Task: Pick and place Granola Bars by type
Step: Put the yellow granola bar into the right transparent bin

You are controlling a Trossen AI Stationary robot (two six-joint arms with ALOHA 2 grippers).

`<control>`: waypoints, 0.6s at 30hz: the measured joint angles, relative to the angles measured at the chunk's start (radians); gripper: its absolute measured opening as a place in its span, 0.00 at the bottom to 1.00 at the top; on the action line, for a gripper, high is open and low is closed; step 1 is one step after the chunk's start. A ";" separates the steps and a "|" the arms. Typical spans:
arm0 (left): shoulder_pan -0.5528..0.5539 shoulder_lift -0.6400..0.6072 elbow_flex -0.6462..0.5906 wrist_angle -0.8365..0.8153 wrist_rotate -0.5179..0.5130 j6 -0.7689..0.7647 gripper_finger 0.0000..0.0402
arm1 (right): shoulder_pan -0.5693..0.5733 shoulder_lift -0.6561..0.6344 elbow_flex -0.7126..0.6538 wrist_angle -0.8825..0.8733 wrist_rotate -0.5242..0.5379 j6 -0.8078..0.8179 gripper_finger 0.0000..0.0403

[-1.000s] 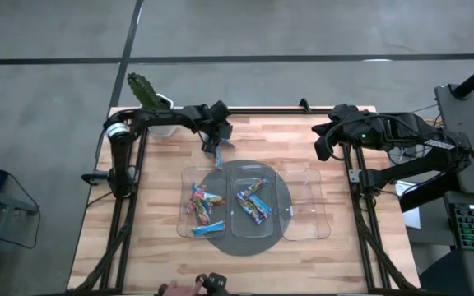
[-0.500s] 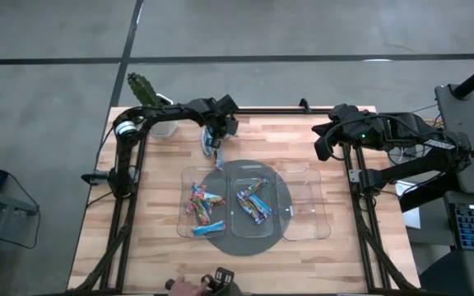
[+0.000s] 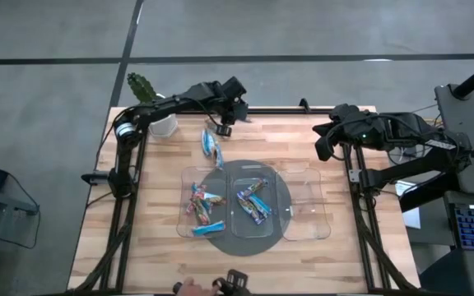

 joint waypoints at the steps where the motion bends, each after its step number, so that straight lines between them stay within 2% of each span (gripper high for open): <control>1: -0.011 0.000 0.023 -0.021 0.022 -0.001 0.16 | 0.000 -0.002 0.000 0.000 0.000 -0.002 0.02; 9: -0.124 -0.001 0.184 -0.067 0.124 -0.045 0.16 | 0.000 -0.037 0.000 -0.003 0.002 -0.018 0.02; 15: -0.197 -0.001 0.280 -0.066 0.127 -0.072 0.16 | 0.000 -0.086 0.000 -0.002 -0.003 -0.057 0.02; 18: -0.216 -0.002 0.319 -0.065 0.142 -0.121 0.16 | -0.001 -0.135 0.000 0.002 -0.054 -0.109 0.02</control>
